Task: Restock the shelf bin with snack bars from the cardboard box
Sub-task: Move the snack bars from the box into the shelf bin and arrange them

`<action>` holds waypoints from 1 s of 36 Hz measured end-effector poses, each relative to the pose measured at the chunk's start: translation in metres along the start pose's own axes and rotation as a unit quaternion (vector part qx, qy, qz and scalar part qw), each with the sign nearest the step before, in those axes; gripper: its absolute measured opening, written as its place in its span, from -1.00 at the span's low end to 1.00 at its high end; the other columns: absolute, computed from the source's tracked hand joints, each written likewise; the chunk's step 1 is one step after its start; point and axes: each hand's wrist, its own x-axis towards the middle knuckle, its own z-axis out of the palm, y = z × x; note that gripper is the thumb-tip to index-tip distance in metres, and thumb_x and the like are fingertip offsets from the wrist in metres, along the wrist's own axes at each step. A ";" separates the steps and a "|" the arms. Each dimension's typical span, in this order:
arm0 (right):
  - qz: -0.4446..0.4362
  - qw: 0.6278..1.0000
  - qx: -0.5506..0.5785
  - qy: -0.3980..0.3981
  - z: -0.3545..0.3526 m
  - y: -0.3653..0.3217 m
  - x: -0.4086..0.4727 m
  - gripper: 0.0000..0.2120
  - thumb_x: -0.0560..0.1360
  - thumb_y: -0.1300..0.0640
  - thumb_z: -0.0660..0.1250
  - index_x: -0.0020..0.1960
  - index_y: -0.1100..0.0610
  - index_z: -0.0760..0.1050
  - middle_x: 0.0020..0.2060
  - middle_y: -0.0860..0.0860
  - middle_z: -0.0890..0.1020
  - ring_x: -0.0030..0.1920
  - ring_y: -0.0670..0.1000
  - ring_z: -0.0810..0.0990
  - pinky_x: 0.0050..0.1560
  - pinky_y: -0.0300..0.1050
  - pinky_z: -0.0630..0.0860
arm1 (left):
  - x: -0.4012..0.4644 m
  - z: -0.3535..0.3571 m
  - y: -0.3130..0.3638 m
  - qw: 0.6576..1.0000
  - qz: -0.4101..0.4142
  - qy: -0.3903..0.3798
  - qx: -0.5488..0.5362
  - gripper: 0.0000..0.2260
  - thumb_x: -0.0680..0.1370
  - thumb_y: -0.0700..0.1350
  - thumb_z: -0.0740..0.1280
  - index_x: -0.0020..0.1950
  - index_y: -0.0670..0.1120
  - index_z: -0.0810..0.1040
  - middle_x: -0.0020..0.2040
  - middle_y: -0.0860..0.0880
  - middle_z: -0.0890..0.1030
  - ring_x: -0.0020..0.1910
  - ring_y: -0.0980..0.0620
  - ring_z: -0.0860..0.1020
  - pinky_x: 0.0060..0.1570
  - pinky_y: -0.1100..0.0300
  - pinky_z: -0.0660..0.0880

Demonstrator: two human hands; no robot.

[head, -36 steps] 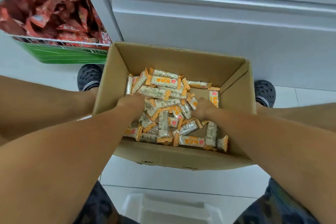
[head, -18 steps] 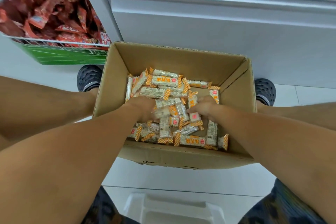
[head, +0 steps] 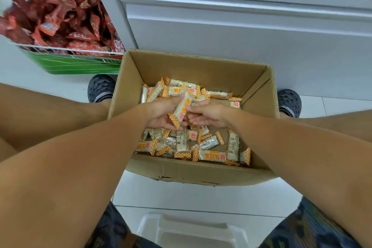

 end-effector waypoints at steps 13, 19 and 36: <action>-0.047 0.739 -0.655 -0.154 0.049 0.023 0.011 -0.45 0.60 -0.28 0.18 0.52 -0.09 0.32 0.34 0.05 0.53 0.16 0.13 0.58 0.16 -0.02 0.52 | 0.018 -0.027 -0.012 0.985 0.048 0.163 0.034 -0.32 0.54 0.14 0.40 0.56 -0.03 0.19 0.29 -0.16 0.52 -0.38 0.03 0.57 -0.41 0.19 0.49; -0.054 0.767 -0.634 -0.086 0.030 0.020 0.002 -0.66 0.53 -0.26 0.33 0.12 -0.06 0.36 -0.10 0.03 0.58 -0.14 0.10 0.56 -0.22 -0.02 0.44 | 0.015 -0.030 -0.007 0.988 0.028 0.149 -0.038 -0.50 0.63 0.20 0.17 0.48 -0.06 0.33 0.11 -0.21 0.56 -0.46 -0.02 0.52 -0.52 0.20 0.45; -0.075 0.961 0.251 -0.085 -0.021 -0.038 -0.098 -0.65 0.49 0.27 0.31 0.27 0.26 0.50 0.11 0.21 0.67 0.06 0.11 0.69 0.13 0.04 0.63 | -0.038 0.008 0.034 0.984 0.087 0.057 -0.146 -0.61 0.59 0.10 0.35 0.29 -0.13 0.48 -0.27 -0.11 0.57 -0.40 -0.01 0.49 -0.36 0.14 0.49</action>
